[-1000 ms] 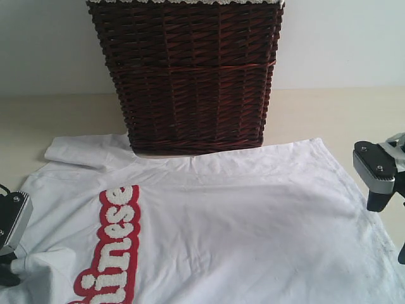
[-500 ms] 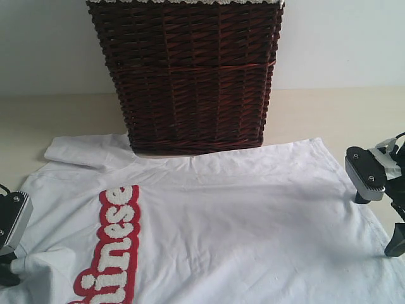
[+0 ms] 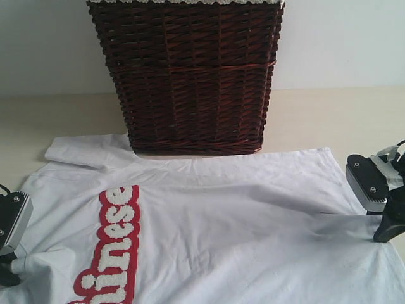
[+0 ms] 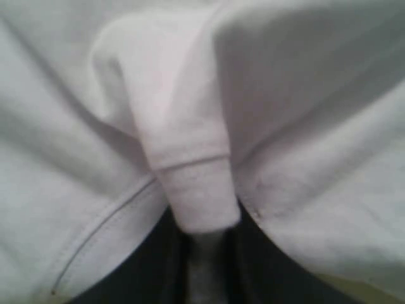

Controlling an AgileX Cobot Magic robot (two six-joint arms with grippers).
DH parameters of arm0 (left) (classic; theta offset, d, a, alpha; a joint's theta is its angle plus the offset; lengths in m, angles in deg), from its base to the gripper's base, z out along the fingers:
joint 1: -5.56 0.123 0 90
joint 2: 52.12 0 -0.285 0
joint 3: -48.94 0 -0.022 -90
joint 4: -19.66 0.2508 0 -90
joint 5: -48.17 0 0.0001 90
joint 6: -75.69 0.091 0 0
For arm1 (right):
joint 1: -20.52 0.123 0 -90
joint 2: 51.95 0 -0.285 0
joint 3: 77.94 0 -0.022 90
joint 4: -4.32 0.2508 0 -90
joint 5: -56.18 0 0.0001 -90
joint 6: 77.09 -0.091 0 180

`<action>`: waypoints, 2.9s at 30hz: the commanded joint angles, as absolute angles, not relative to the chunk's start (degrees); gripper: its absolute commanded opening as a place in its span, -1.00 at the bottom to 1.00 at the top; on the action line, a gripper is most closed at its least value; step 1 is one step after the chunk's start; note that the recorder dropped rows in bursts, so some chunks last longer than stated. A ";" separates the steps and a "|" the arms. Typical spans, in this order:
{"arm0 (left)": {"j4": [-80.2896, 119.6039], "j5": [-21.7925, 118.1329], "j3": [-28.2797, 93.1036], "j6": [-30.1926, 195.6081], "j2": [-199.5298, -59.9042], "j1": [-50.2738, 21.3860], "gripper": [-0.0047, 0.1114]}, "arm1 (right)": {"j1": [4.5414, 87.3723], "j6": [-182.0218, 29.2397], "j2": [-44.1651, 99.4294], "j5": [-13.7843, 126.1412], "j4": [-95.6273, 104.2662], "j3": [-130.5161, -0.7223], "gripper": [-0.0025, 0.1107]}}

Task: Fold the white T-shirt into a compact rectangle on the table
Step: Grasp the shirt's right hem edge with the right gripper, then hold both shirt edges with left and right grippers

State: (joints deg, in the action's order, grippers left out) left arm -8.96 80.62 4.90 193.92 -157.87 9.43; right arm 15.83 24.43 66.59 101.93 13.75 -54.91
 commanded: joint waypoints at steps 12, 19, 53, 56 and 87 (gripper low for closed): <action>-2.07 67.31 2.38 193.97 -162.40 9.51 -0.92 | 15.87 12.66 70.60 103.56 4.32 -50.99 -0.96; -2.07 67.31 2.38 193.97 -162.40 9.51 -0.92 | 15.87 12.17 70.60 104.89 4.88 -50.99 -0.96; -2.25 67.98 2.38 193.97 -162.40 9.51 -0.92 | 15.87 0.69 70.49 104.02 5.77 -50.99 -0.96; -2.25 69.35 2.38 193.97 -162.40 9.51 -0.92 | 15.87 0.69 70.49 103.57 5.77 -50.99 -0.96; -2.25 81.23 2.38 193.97 -162.62 9.51 -0.92 | 15.87 0.69 70.49 97.78 5.77 -50.99 -0.96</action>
State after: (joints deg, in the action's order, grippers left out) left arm -9.19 81.70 5.10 194.04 -158.10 9.43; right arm 16.09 1.20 66.10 102.81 11.85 -53.89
